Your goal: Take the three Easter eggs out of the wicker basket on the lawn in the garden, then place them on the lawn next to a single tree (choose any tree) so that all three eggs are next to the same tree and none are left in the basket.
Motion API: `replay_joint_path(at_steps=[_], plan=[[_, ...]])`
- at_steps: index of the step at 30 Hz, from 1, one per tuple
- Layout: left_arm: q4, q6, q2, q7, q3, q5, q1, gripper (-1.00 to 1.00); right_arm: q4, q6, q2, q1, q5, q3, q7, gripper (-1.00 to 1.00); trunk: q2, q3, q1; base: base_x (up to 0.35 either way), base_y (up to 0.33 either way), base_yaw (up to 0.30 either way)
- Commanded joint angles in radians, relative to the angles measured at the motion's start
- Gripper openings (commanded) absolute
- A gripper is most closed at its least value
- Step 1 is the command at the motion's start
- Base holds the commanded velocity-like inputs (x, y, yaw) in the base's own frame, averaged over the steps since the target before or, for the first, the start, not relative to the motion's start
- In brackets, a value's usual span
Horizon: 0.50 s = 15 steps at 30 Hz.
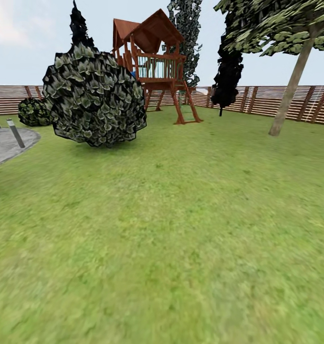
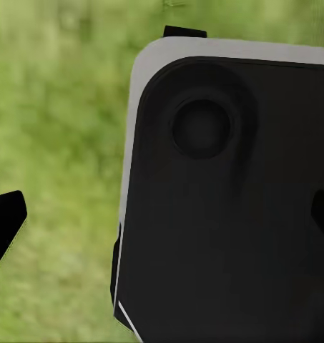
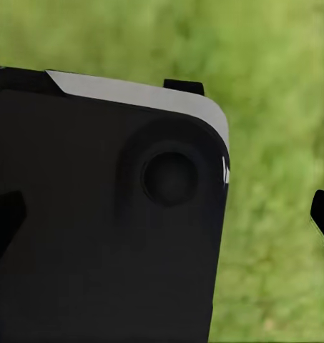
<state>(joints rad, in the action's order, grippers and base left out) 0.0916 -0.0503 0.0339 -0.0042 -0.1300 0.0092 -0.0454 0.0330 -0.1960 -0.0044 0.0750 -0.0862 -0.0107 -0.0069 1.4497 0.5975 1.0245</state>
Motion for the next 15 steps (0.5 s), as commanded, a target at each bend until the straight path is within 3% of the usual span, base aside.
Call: replay_joint_path(at_steps=[1, 15], plan=[[-0.001, -0.003, 0.0, 0.0, -0.005, 0.001, -0.001, 1.0, -0.001, -0.002, 0.0, 0.0, -0.009, 0.0, -0.001, 1.0, 0.0, 0.001, 0.001, 0.324, 0.0, 0.0], [-0.001, -0.003, 0.0, 0.0, -0.005, 0.001, -0.001, 1.0, -0.001, -0.002, 0.001, 0.0, -0.009, 0.0, -0.001, 1.0, 0.0, 0.001, 0.001, 0.324, 0.0, 0.0]])
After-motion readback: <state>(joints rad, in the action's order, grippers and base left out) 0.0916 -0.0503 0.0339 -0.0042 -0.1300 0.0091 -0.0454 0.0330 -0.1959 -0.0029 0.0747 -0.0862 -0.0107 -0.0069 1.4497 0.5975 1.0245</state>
